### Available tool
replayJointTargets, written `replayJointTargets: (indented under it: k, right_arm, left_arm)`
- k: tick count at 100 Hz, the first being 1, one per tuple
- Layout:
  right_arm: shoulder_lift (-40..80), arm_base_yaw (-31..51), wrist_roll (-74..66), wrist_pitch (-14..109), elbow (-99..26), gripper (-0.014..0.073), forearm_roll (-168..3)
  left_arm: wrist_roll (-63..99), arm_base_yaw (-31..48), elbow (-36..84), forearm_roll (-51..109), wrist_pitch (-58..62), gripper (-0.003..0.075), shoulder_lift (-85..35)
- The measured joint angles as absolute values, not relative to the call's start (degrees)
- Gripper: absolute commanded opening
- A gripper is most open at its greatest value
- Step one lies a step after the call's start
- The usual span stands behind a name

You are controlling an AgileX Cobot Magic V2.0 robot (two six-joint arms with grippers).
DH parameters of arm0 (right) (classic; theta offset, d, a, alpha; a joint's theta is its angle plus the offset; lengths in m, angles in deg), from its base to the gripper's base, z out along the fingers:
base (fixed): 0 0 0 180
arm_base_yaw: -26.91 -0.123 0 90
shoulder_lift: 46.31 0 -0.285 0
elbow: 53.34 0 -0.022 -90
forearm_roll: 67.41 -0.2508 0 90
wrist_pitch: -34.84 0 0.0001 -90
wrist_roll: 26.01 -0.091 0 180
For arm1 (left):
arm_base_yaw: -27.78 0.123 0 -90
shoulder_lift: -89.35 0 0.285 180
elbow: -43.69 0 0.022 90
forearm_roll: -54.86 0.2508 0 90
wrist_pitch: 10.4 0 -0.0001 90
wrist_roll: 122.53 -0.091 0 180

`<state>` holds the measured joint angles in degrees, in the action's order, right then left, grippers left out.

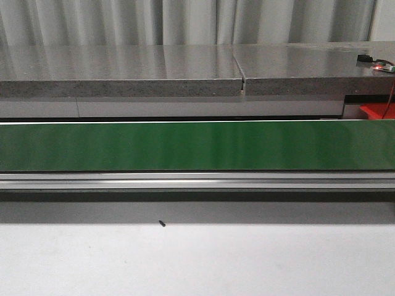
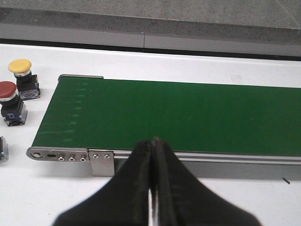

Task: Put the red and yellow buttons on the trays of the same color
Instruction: 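Carry the second red button with the right gripper into the red tray, then release the button and raise the right gripper from the red tray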

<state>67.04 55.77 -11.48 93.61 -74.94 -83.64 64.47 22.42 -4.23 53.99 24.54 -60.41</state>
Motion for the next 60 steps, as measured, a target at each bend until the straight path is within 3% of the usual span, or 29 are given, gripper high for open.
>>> replayJointTargets:
  k: [60]
  right_arm:
    - [84.6,56.4,-11.2,90.1,-83.9,0.0134,-85.4]
  left_arm:
    - [64.5,22.4,-4.2,54.0,24.5,-0.0020,-60.4]
